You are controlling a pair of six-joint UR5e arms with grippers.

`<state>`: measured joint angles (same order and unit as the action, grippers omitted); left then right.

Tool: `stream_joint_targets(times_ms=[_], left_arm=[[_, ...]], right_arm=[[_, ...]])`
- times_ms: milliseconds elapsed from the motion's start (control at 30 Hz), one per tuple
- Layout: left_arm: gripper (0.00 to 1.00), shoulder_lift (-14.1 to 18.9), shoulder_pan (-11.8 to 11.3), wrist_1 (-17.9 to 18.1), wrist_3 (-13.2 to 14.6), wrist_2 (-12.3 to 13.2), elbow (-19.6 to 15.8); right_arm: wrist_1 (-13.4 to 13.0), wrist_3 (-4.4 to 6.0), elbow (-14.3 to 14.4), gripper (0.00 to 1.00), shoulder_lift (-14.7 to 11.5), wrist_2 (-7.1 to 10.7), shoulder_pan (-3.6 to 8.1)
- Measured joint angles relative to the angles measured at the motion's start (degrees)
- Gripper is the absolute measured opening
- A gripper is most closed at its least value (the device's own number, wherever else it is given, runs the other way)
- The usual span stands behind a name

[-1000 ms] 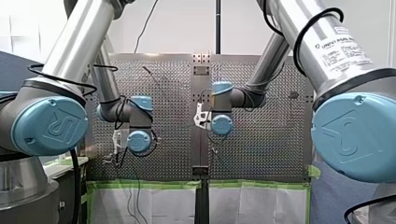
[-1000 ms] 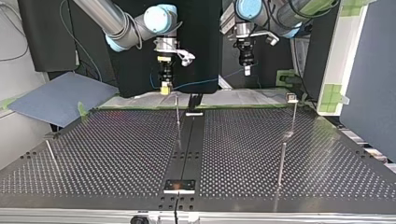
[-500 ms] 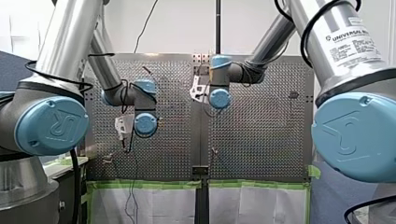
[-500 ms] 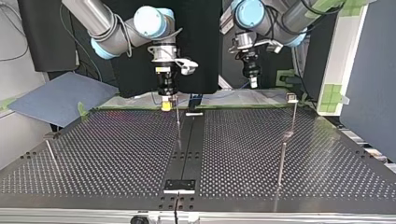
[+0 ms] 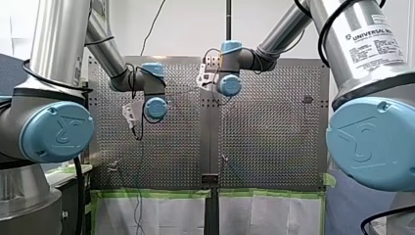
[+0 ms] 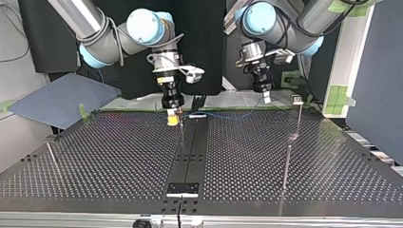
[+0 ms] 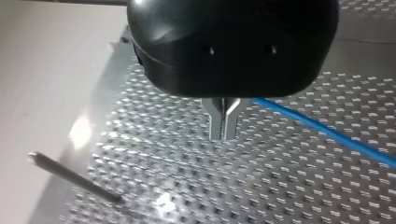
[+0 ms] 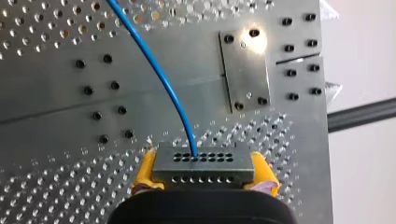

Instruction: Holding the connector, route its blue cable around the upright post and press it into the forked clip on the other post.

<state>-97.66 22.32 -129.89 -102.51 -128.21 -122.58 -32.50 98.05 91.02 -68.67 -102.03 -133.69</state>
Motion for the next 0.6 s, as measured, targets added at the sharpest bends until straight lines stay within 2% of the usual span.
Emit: stream_joint_targets(times_ms=[200,433,600], left_arm=[[0.05,3.1,-0.4,-3.1,-0.8,-0.1,3.1],[0.05,6.8,-1.1,-6.8,-2.1,-1.9,6.8],[0.05,9.1,-1.6,-9.1,-2.1,-2.3,9.1]], right_arm=[[3.2,-0.14,-2.1,0.0,1.0,3.14,0.38],[6.3,-1.19,-5.2,0.0,3.3,6.31,0.32],[8.0,-1.33,-7.2,0.0,3.5,7.36,0.05]])
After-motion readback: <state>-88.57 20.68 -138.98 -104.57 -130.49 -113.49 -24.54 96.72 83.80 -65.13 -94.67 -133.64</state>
